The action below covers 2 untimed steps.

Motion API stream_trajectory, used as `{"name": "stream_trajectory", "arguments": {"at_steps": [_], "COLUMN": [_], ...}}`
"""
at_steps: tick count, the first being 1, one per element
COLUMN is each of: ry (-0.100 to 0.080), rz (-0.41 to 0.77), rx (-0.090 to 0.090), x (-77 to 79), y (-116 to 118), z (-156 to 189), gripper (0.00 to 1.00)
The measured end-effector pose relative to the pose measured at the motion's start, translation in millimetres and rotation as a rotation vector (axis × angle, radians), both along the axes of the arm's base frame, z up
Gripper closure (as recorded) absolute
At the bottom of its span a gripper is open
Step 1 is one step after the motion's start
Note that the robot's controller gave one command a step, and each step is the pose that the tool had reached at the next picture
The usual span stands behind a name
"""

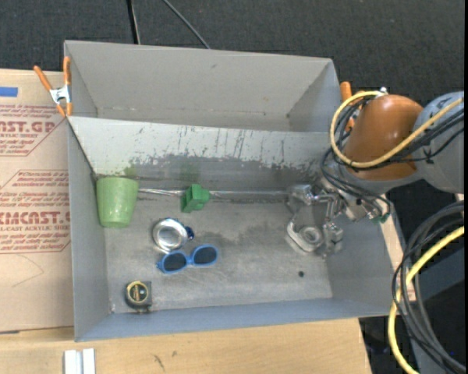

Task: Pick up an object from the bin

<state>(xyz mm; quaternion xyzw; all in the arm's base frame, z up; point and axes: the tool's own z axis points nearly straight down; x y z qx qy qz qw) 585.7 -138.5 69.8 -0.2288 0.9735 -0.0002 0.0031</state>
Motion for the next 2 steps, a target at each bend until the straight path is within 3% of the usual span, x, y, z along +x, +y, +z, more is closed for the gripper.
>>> {"name": "stream_trajectory", "arguments": {"at_steps": [1, 2], "ry": [0.000, -0.004], "rz": [0.000, -0.004], "rx": [-0.001, -0.002], "x": [0.7, -26.9], "y": [-0.9, 16.8], "z": [3.6, 141.7], "gripper": [1.00, 1.00]}}
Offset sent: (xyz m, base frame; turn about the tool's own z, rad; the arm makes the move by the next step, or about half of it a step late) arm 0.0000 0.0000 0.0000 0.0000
